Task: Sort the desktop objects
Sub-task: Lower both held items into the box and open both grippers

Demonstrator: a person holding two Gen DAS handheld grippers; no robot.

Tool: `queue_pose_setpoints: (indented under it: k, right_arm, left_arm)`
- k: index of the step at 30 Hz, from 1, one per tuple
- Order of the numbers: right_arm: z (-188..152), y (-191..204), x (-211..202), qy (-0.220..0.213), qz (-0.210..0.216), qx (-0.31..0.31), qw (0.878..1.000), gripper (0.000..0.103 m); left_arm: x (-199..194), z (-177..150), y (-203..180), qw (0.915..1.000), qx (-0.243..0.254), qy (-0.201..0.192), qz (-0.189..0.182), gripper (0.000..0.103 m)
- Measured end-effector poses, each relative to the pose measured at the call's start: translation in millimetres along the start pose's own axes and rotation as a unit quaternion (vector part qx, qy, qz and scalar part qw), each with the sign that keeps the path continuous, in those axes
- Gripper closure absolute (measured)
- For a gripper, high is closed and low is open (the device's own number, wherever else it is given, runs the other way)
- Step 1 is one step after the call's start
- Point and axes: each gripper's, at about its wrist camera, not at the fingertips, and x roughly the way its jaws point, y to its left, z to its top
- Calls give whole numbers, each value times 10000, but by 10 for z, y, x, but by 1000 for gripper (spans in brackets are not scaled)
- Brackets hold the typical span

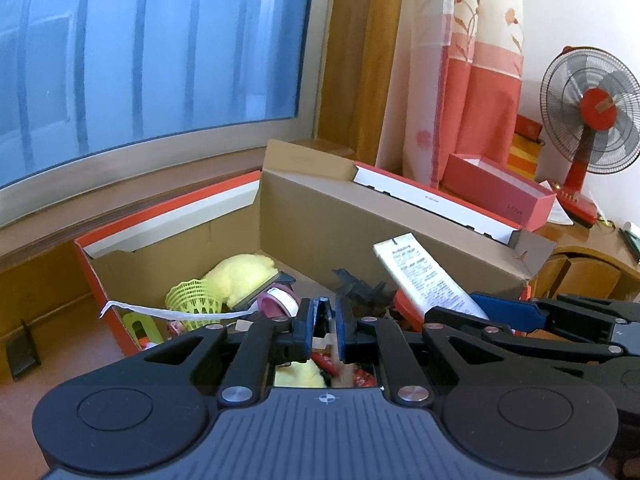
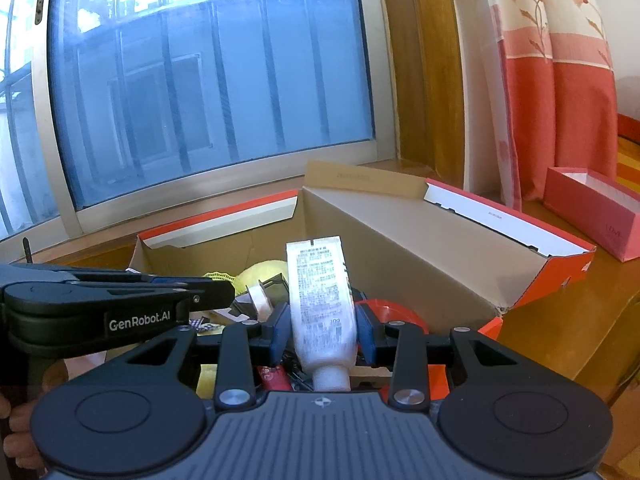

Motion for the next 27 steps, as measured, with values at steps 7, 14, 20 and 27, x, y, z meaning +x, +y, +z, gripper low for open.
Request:
queue_pose_setpoints:
  k: [7, 14, 20, 27]
  right_arm:
    - [-3, 34, 8, -1, 13, -29, 10000, 64]
    - [11, 103, 9, -45, 68, -97, 9999, 59]
    - [48, 241, -13, -200, 205, -228, 9993, 42]
    - [134, 657, 49, -262, 558, -486, 9969, 32]
  left_arm:
    - [-12, -9, 36, 10000, -48, -4, 44, 87]
    - [-107, -19, 77, 9999, -76, -62, 62, 84]
    - [-367, -37, 199, 9989, -143, -300, 320, 68]
    - [-831, -176, 672, 9912, -650, -527, 1021, 47]
